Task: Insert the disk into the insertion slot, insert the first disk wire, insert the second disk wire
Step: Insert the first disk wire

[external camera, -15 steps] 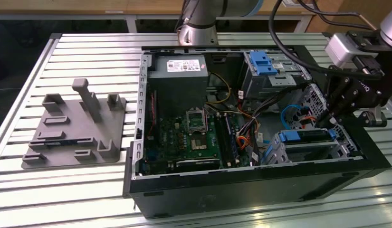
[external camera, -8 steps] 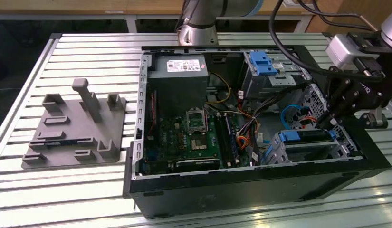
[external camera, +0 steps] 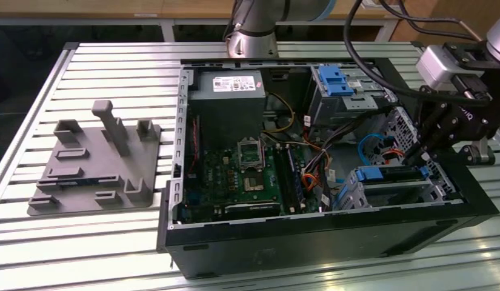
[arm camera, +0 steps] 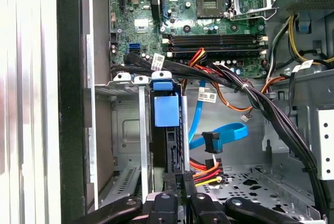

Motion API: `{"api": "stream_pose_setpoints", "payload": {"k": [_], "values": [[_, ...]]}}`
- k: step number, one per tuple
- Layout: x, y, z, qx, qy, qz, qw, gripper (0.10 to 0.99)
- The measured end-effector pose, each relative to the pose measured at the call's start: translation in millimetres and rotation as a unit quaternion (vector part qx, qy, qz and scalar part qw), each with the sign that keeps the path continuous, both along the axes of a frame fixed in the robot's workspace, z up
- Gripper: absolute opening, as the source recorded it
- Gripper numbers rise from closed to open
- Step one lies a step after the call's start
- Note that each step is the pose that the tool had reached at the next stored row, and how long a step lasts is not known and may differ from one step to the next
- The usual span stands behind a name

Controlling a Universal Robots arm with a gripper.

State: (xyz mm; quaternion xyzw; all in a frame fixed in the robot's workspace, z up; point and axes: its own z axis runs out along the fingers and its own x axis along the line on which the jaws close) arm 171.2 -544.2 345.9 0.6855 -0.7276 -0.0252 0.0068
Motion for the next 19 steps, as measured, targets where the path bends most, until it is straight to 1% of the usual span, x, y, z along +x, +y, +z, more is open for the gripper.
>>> {"api": "stream_pose_setpoints", "payload": {"k": [19], "values": [[0.3,-0.4,-3.7,0.0003,0.0,0.0,1.0,0.165]]}}
